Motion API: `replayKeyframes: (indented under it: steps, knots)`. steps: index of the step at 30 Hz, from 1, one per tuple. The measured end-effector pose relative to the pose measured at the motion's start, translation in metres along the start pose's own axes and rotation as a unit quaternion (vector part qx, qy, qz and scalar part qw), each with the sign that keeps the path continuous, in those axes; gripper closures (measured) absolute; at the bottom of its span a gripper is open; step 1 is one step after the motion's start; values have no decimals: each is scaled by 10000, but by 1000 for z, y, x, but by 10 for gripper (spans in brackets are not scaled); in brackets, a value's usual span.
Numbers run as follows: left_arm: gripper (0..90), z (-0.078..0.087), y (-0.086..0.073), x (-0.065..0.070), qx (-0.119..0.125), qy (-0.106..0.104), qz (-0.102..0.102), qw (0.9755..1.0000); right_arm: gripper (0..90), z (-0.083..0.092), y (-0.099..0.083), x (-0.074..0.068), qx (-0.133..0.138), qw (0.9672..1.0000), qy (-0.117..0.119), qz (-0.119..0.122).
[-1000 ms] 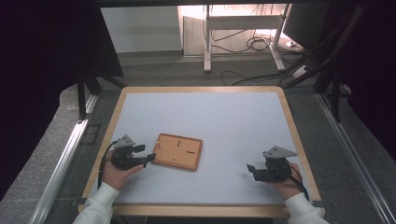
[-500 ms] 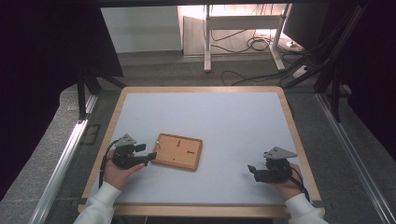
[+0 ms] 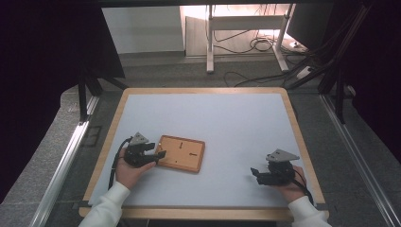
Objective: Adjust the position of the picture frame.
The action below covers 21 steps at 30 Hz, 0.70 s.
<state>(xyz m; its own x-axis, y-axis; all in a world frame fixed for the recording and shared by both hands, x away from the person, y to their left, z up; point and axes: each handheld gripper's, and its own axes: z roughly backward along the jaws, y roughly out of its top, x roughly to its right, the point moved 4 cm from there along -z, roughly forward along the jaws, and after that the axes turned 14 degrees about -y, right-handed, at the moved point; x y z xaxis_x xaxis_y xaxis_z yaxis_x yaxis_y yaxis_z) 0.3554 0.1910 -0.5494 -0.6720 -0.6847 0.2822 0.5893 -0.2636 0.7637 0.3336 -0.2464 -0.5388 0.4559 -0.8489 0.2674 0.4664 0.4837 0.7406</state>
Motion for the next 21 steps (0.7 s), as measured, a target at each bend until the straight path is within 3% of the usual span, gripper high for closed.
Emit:
replayKeyframes:
  steps: [9,13,21]
  knots:
    - [627,-9,3,-6,-11,31,14,10000,169,-1,-1,0,-35,10000,-38,52]
    - [733,-10,4,-5,1,72,-89,9999,168,-2,-2,0,-47,9999,-74,122]
    - [822,-12,4,-4,-24,191,-261,9995,166,-3,-2,-1,-68,9998,-111,158]
